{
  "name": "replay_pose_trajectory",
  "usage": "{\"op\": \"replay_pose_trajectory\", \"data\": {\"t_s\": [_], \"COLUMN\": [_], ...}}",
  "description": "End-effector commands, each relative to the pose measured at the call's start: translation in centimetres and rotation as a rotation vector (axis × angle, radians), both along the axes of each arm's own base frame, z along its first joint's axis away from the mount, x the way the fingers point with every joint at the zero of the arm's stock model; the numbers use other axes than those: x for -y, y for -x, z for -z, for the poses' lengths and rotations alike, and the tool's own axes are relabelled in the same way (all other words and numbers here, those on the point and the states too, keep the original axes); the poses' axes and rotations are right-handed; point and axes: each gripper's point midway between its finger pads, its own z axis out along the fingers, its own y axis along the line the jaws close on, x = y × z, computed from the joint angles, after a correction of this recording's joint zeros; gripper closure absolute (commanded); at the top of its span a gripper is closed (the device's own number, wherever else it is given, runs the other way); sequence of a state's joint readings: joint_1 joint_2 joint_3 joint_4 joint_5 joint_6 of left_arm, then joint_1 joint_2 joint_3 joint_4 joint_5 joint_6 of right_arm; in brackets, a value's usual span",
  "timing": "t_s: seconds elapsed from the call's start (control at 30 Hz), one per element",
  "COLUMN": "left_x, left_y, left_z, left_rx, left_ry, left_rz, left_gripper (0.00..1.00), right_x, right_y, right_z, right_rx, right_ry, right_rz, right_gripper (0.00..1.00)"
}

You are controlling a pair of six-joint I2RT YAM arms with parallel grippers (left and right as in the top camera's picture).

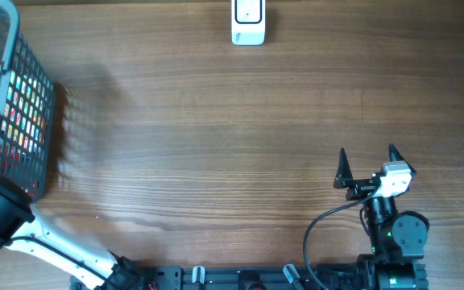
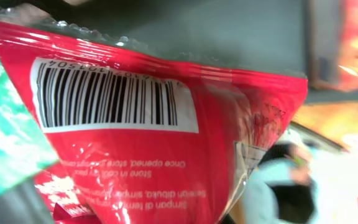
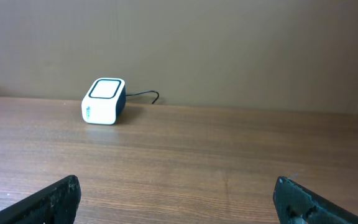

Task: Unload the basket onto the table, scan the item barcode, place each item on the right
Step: 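Grasp the red snack bag with the left gripper, then lift the red bag out of the basket toward the table center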

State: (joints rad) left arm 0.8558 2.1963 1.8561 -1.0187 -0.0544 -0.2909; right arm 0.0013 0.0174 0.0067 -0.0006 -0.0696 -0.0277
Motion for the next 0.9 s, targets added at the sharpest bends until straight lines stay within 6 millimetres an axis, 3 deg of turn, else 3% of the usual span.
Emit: {"op": "replay_pose_trajectory", "data": {"t_s": [0.0, 0.17, 0.37, 0.77, 0.87], "left_x": [1.8, 3.9, 4.5, 6.7, 8.8], "left_y": [-3.1, -4.9, -4.4, -2.6, -2.7], "left_z": [-6.7, -11.8, -16.0, -29.2, -32.4], "left_rx": [0.263, 0.449, 0.508, 0.745, 0.841], "left_ry": [0.017, 0.043, -0.027, -0.282, -0.299], "left_rz": [0.052, 0.117, 0.128, 0.139, 0.205], "left_gripper": [0.96, 0.96, 0.96, 0.96, 0.96], "right_x": [0.1, 0.1, 0.1, 0.1, 0.1], "right_y": [0.0, 0.0, 0.0, 0.0, 0.0], "right_z": [-0.1, -0.1, -0.1, -0.1, -0.1], "right_rx": [0.007, 0.007, 0.007, 0.007, 0.007], "right_ry": [-0.008, -0.008, -0.008, -0.008, -0.008], "right_rz": [0.01, 0.01, 0.01, 0.01, 0.01], "right_gripper": [0.0, 0.0, 0.0, 0.0, 0.0]}}
